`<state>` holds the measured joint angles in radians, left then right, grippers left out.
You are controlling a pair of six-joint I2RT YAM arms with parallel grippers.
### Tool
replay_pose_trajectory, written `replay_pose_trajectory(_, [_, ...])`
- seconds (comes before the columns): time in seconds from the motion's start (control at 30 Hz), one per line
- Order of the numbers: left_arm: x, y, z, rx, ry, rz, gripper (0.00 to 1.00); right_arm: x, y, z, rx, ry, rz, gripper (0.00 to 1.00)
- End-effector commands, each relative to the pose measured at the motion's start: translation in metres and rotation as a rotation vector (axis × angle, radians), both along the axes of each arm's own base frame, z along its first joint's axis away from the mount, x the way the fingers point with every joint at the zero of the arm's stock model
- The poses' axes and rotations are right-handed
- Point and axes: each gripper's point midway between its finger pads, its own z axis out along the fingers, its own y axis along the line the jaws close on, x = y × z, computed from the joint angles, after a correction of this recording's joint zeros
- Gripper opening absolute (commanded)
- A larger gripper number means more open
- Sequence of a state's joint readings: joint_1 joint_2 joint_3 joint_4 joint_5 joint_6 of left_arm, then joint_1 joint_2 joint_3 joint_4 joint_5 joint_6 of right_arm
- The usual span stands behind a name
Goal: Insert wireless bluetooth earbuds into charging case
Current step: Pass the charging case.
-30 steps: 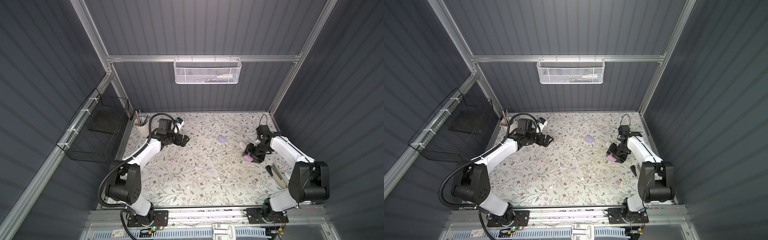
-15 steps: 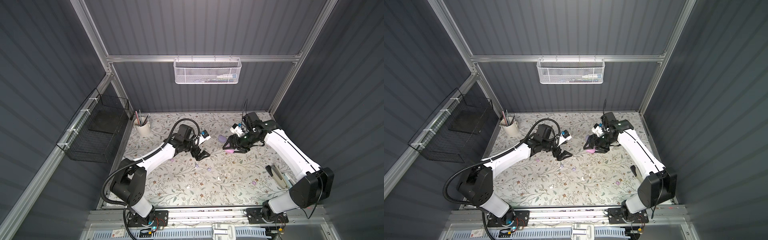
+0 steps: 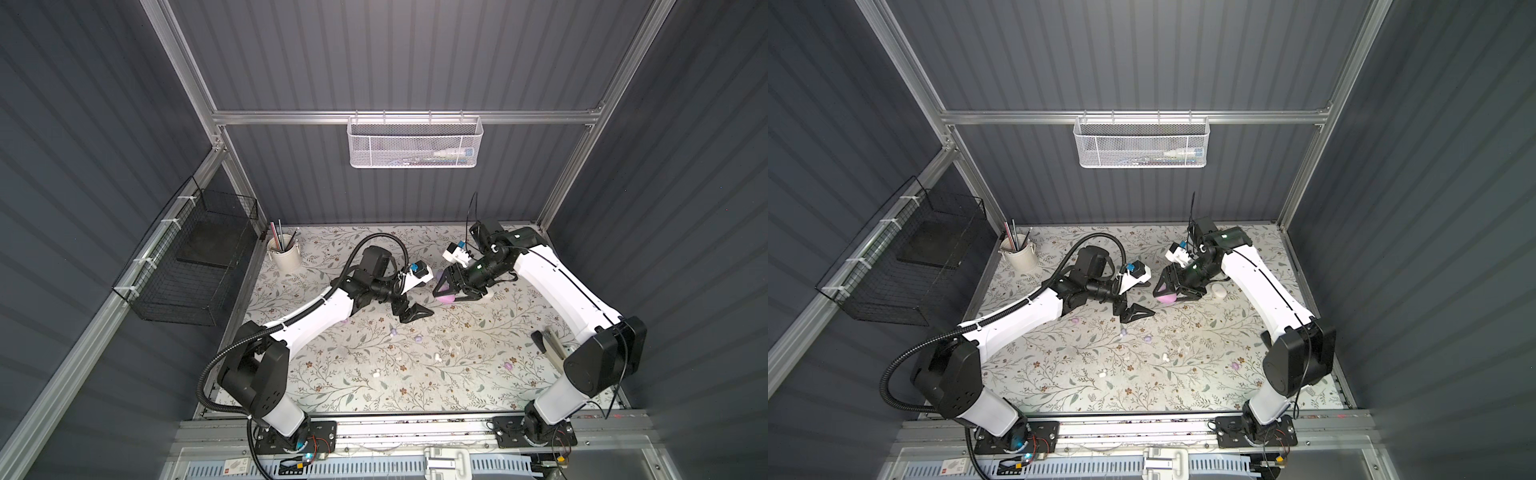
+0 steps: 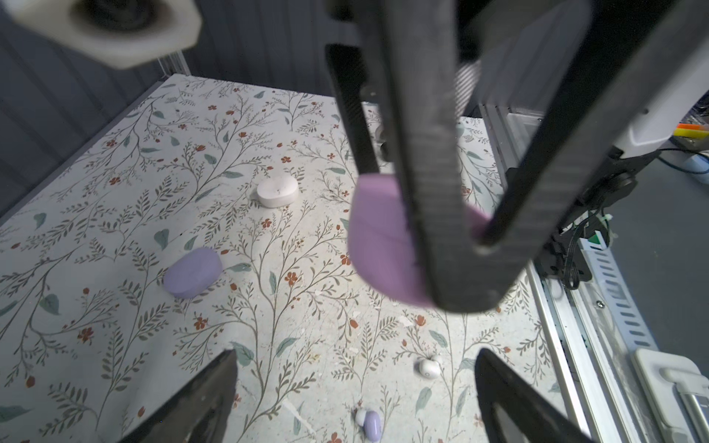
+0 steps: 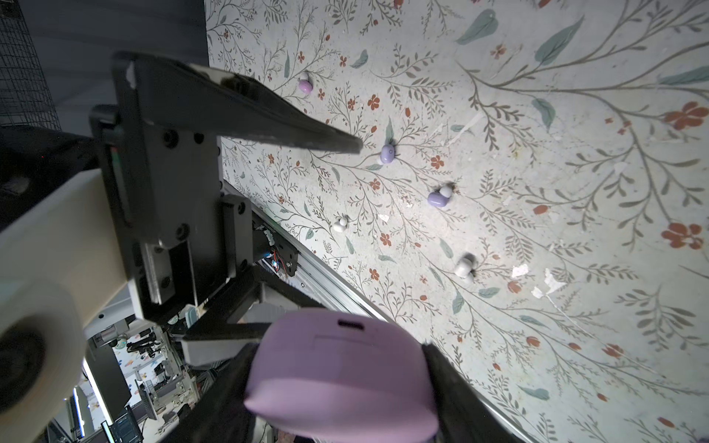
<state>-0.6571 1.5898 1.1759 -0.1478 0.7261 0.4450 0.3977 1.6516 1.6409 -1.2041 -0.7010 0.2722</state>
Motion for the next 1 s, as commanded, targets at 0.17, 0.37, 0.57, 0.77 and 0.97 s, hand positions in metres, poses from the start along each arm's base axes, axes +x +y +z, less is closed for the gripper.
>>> replay_pose_trajectory(0.17, [-0.005, -0.018, 0.033, -0.119, -0.035, -0.064, 0.94, -0.003, 0.01, 0.003, 0.013, 0.009, 0.052, 0.57])
replay_pose_trajectory(0.37, [-0.01, -0.023, 0.027, -0.103, -0.037, -0.092, 0.87, 0.0, 0.015, 0.007, 0.025, 0.009, 0.058, 0.57])
replay_pose_trajectory(0.57, [-0.012, -0.029, 0.027, -0.107, -0.046, -0.102, 0.81, 0.0, 0.019, 0.008, 0.039, 0.016, 0.063, 0.56])
replay_pose_trajectory(0.77, [-0.014, -0.03, 0.023, -0.096, -0.043, -0.117, 0.73, 0.0, 0.022, 0.013, 0.062, 0.019, 0.062, 0.56])
replay_pose_trajectory(0.97, [-0.016, -0.031, 0.024, -0.097, -0.048, -0.122, 0.65, -0.001, 0.023, 0.012, 0.066, 0.028, 0.062, 0.56])
